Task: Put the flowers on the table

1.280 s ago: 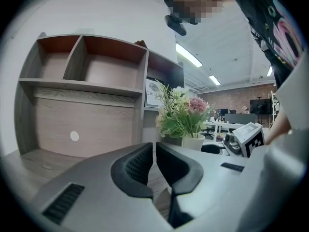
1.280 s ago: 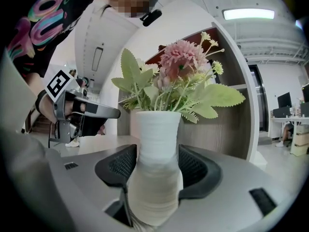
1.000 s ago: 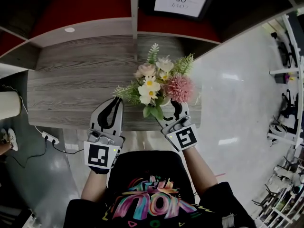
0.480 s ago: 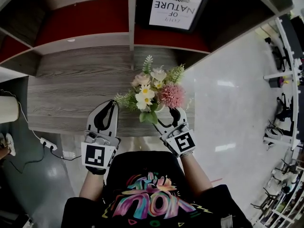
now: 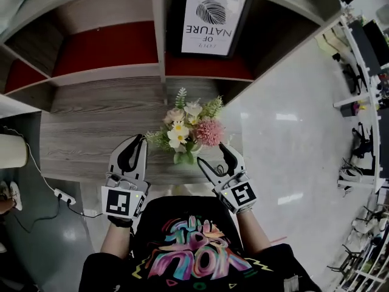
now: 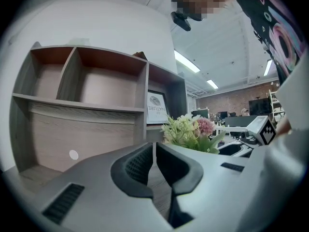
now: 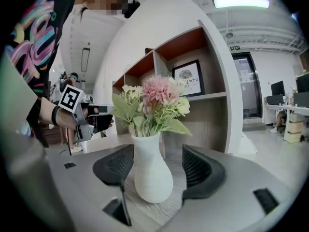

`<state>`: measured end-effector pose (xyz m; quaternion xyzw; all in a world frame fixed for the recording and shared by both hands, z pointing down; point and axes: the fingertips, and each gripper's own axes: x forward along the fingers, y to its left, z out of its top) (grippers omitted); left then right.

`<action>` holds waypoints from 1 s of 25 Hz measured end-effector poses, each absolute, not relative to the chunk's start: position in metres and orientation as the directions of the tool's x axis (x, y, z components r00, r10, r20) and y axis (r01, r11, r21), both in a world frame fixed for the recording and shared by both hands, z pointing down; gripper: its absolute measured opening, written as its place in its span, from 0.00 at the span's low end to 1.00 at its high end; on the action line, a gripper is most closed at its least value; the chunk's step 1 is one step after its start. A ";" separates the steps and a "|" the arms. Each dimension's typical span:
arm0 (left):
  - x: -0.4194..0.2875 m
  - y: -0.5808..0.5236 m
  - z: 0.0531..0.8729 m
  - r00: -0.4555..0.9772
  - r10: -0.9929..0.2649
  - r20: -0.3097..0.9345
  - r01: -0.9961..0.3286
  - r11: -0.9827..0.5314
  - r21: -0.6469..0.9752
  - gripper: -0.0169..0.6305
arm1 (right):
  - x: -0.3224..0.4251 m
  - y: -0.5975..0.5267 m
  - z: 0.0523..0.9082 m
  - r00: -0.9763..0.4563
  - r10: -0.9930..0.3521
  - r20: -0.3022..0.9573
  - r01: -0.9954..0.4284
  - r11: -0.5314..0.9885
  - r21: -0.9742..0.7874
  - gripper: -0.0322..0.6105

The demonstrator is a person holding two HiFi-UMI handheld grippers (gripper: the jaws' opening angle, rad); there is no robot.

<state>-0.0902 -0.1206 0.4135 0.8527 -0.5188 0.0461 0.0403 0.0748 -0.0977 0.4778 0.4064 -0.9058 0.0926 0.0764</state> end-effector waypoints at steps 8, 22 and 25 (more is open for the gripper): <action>-0.095 -0.125 0.376 0.453 -0.890 0.057 -0.891 -0.453 0.014 0.09 | 0.115 -0.099 0.414 -0.599 -0.785 0.157 -0.801 0.590 -0.102 0.53; -0.092 -0.135 0.309 0.521 -0.852 -0.055 -0.854 -0.519 -0.039 0.09 | 0.125 -0.133 0.302 -0.558 -0.830 -0.022 -0.830 0.558 -0.002 0.37; -0.094 -0.133 0.307 0.535 -0.844 -0.045 -0.845 -0.533 -0.050 0.09 | 0.115 -0.135 0.300 -0.589 -0.808 -0.024 -0.808 0.589 0.006 0.33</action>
